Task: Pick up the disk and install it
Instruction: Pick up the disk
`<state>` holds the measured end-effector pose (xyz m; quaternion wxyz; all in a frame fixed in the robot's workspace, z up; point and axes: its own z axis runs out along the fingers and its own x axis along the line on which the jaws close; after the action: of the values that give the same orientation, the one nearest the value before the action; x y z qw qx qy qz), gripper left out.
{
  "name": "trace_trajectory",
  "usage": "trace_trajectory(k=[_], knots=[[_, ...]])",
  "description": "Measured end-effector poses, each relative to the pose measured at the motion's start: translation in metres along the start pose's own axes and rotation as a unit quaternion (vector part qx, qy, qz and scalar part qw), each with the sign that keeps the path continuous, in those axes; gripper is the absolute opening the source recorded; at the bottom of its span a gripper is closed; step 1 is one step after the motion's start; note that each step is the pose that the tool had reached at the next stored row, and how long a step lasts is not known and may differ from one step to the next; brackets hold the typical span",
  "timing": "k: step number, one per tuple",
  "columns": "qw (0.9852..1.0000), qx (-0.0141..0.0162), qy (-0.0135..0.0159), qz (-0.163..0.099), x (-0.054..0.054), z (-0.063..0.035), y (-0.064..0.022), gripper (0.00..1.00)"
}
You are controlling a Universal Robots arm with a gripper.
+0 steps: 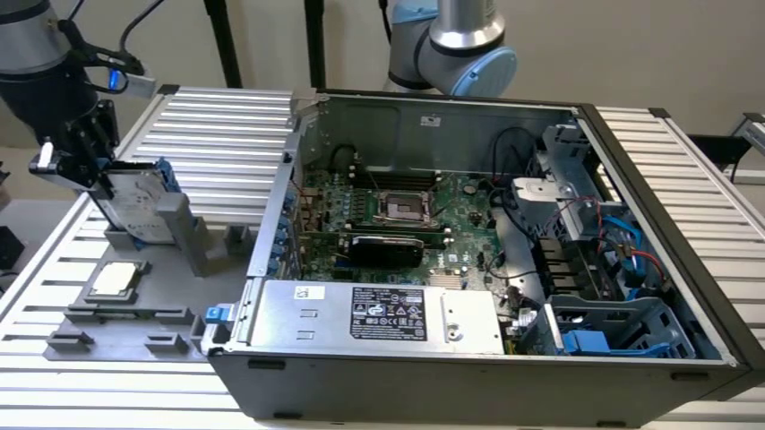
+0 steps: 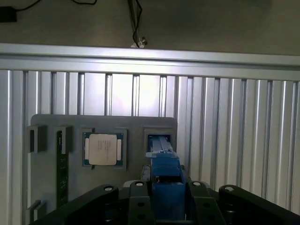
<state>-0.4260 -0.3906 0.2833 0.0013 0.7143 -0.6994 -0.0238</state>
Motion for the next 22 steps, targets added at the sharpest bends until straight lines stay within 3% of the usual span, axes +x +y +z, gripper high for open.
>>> trace_trajectory(k=[12, 22], knots=[[1.0, 0.0001, -0.0002, 0.0, 0.0, -0.0023, 0.0, 0.33], [1.0, 0.0, -0.0002, 0.0, -0.001, -0.0452, -0.0018, 0.33]])
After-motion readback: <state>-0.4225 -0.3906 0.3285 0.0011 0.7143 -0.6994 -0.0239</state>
